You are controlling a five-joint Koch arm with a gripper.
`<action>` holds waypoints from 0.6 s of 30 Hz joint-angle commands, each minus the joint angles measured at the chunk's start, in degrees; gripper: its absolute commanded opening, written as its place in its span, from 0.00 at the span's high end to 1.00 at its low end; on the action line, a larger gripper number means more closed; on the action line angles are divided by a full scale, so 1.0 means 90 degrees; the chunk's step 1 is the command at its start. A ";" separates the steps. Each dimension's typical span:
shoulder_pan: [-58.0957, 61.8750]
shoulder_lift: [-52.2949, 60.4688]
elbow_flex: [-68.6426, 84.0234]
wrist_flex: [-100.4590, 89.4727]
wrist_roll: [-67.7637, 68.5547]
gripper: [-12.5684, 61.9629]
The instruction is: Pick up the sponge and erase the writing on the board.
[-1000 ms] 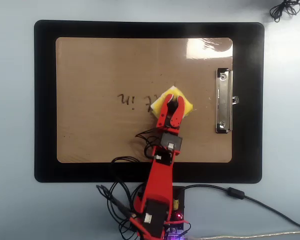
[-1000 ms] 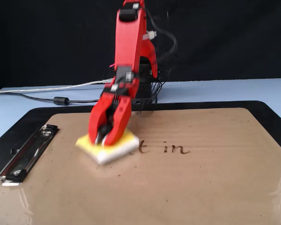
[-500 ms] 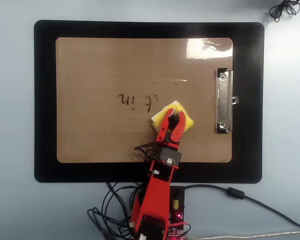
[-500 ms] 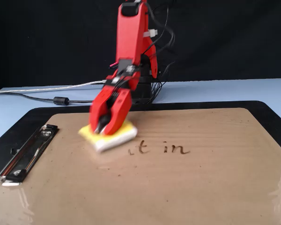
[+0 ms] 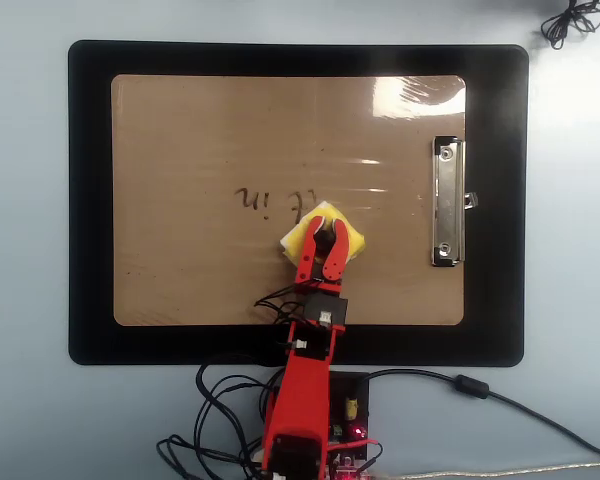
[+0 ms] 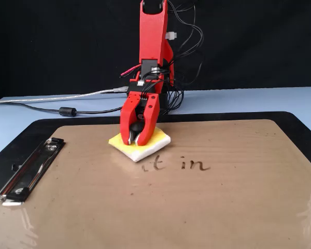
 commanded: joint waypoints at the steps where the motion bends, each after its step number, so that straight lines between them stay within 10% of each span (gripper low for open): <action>1: -0.0059 -0.0967 -0.1016 -0.0117 -0.0225 0.94; 5: -0.0059 -0.2920 -0.3291 -0.0098 -0.0195 0.94; 11: -0.0420 0.1260 0.0937 0.0137 -0.0254 0.94; 18: -0.0449 -0.2070 -0.2432 0.0273 -0.0244 0.94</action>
